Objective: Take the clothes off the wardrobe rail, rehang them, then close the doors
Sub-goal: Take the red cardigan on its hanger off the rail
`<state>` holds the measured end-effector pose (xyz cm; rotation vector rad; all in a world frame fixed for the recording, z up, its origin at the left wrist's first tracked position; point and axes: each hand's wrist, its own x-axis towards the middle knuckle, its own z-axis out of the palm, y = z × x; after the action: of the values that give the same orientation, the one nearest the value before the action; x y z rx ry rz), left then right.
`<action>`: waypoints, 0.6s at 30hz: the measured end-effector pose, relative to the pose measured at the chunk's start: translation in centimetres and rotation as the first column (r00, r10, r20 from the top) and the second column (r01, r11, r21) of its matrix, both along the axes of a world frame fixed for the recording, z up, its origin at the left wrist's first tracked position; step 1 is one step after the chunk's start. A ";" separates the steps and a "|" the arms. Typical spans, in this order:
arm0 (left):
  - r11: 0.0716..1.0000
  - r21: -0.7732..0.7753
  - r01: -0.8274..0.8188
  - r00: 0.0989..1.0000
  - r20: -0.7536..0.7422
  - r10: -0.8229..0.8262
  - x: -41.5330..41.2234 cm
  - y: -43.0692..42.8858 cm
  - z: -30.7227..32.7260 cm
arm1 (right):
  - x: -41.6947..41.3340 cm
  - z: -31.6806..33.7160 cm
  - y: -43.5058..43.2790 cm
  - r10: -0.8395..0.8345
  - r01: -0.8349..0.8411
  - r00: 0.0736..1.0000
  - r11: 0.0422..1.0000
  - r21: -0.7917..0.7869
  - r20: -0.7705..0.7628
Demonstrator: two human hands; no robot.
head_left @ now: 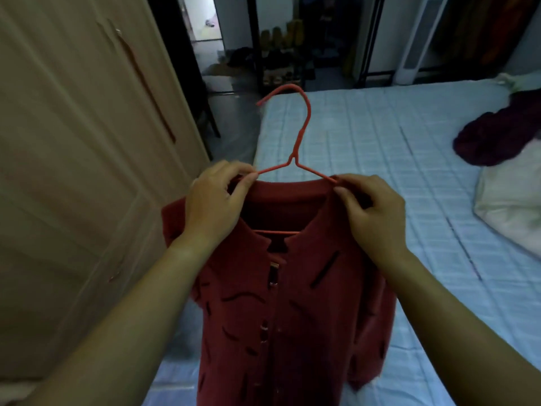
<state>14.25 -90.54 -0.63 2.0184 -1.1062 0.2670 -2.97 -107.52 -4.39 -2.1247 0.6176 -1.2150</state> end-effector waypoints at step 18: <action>0.708 0.703 0.063 0.989 -0.137 0.048 13.8 -15.1 -24.7 | 13.6 -21.9 -13.8 0.045 0.039 0.655 0.995 0.093 -0.754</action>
<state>28.02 -105.63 -25.33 2.6489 -1.2370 -0.3828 10.65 -121.37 -26.26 -2.5001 0.9943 -0.1970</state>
